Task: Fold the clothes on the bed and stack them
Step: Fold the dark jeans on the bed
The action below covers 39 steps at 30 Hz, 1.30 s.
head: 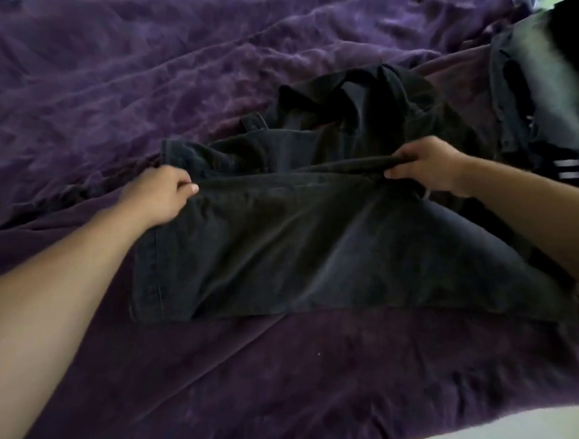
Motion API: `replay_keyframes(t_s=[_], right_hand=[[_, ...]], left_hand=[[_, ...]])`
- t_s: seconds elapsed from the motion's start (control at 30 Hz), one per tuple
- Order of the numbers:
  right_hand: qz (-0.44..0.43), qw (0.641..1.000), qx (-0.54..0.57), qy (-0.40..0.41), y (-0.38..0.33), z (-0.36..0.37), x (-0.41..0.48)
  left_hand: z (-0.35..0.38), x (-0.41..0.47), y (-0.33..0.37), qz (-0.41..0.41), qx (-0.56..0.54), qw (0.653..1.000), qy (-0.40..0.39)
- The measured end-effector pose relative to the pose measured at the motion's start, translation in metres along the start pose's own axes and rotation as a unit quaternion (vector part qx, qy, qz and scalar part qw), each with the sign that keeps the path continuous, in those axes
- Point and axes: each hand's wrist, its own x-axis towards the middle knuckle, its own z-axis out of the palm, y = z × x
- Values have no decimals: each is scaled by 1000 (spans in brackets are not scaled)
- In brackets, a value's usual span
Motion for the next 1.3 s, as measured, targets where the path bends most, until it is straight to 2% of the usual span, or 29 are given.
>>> replay_keyframes(t_s=[0.1,0.17,0.23,0.27,0.33,0.43,0.5,0.53,0.6,0.63,0.67,0.7,0.73,0.77,0.8,0.87,0.93,0.97,1.03,1.1,1.13,1.17,1.23,1.3], right_hand=[[25,999,-7,46,2,-4,66],[21,987,-102,122,12,4,92],[-84,948,-243,190,24,22,96],[-161,926,-282,193,31,33,92],[-255,891,-353,130,48,50,85],[-174,882,-437,-29,77,53,95],[-140,887,-436,-61,85,49,107],[-140,891,-426,-74,81,47,114],[-158,930,-326,-61,65,32,119],[-185,950,-254,-3,58,21,121],[-209,954,-198,83,50,8,124],[-216,946,-169,174,44,-8,133],[-188,938,-154,246,39,-26,145],[-130,938,-149,283,36,-41,159],[-59,945,-137,290,37,-52,172],[60,969,-53,234,46,-62,193],[89,978,32,188,49,-63,197],[79,978,57,187,46,-63,193],[12,966,17,256,35,-70,175],[-89,931,-44,351,24,-74,142],[-147,917,-55,367,22,-72,121],[-204,906,-78,363,25,-67,99],[-291,895,-159,298,36,-46,55],[-335,891,-246,185,58,-14,21]], left_hand=[[10,55,18,-86,33,991,93],[27,73,32,-112,65,975,181],[51,76,46,-84,80,964,238],[67,73,51,-45,88,966,240],[99,64,53,11,111,976,189],[126,63,40,-62,102,993,26],[126,75,37,-92,92,991,-35],[118,83,42,-103,85,990,-37],[93,103,58,-118,11,991,60],[81,115,65,-125,-54,983,125],[68,130,73,-133,-123,969,169],[57,148,78,-142,-183,955,185],[48,166,85,-160,-234,943,175],[40,183,93,-187,-290,926,154],[38,199,99,-226,-359,898,120],[45,221,111,-300,-464,831,63],[45,227,120,-325,-497,803,52],[41,226,123,-312,-505,802,68],[23,219,120,-236,-513,814,137],[-4,199,102,-143,-472,837,236],[-15,184,85,-104,-420,854,288],[-23,168,65,-76,-352,871,335],[-19,133,19,-86,-222,895,377],[7,94,-19,-146,-122,928,321]])
